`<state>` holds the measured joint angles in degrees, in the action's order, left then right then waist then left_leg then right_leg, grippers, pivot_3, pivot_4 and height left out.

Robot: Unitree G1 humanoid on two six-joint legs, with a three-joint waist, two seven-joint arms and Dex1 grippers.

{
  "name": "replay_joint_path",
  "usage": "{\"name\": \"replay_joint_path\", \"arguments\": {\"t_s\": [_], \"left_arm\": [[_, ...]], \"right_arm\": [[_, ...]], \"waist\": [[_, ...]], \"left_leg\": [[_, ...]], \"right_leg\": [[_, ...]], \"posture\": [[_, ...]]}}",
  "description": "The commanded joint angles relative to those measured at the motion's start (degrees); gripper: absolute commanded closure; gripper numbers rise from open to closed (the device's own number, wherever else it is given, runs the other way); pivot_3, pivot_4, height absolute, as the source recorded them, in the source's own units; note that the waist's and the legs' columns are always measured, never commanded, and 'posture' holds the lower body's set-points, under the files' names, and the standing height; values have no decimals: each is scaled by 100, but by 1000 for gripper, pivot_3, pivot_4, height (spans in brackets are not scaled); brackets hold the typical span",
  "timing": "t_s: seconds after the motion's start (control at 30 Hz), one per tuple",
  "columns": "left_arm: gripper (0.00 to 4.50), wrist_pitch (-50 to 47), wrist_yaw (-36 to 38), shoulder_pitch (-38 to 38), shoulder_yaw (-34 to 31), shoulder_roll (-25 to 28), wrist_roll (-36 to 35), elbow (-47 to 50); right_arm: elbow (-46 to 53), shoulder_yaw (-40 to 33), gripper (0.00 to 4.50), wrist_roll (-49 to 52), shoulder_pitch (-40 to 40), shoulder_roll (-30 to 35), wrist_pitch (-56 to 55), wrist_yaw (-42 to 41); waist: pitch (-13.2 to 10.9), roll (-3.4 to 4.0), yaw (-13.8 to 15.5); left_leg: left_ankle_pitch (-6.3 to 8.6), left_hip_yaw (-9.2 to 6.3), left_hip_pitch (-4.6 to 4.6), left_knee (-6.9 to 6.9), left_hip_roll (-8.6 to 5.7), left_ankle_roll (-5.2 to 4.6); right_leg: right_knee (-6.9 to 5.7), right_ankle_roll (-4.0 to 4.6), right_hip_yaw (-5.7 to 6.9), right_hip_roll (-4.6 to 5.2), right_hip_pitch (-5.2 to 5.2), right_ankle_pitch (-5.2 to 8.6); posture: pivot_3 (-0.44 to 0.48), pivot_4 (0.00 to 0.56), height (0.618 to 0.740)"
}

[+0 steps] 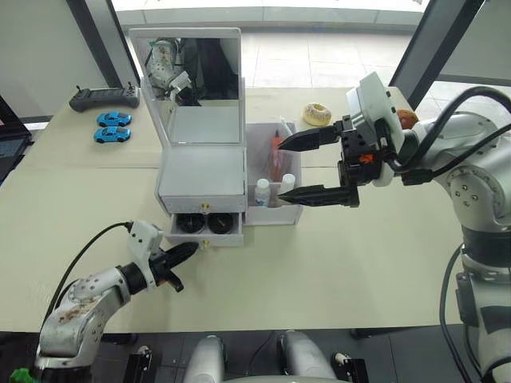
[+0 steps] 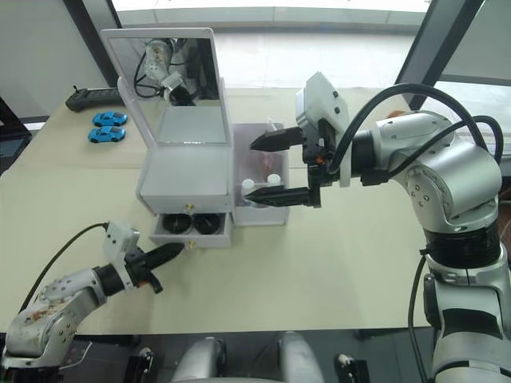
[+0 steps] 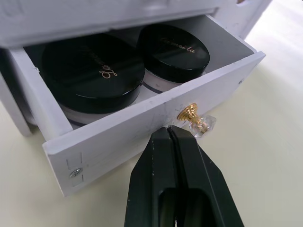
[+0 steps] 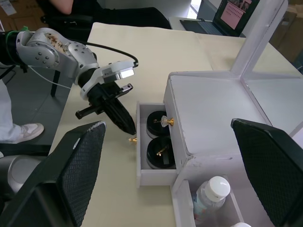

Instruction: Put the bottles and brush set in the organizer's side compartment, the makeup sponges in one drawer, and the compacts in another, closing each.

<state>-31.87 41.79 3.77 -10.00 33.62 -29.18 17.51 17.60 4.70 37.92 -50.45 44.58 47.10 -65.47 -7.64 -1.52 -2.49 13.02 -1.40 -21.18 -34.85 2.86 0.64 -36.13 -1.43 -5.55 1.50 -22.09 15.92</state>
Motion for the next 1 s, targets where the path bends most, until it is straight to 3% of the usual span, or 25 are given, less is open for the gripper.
{"name": "replay_joint_path", "arguments": {"t_s": [0.03,0.43,1.0], "left_arm": [[4461,282,83,-373,142,-1,163,-302],[4461,688,22,-1211,446,-303,491,-1075],[4461,695,139,-1316,241,-94,469,-1153]], "right_arm": [[223,-249,0,46,105,169,60,128],[553,-205,0,-512,1019,859,-22,433],[623,-137,0,-757,1450,1174,-97,413]], "waist": [[0,-1,6],[1,-2,8],[1,-1,12]], "left_leg": [[0,-1,0,0,0,0],[0,-3,-2,-2,-2,0],[0,-2,-3,-8,-3,0]], "right_leg": [[-1,0,1,0,0,0],[0,-6,0,-1,4,-3],[2,-23,-1,1,5,-4]], "posture": [[0,150,740],[0,150,740],[0,150,740]]}}
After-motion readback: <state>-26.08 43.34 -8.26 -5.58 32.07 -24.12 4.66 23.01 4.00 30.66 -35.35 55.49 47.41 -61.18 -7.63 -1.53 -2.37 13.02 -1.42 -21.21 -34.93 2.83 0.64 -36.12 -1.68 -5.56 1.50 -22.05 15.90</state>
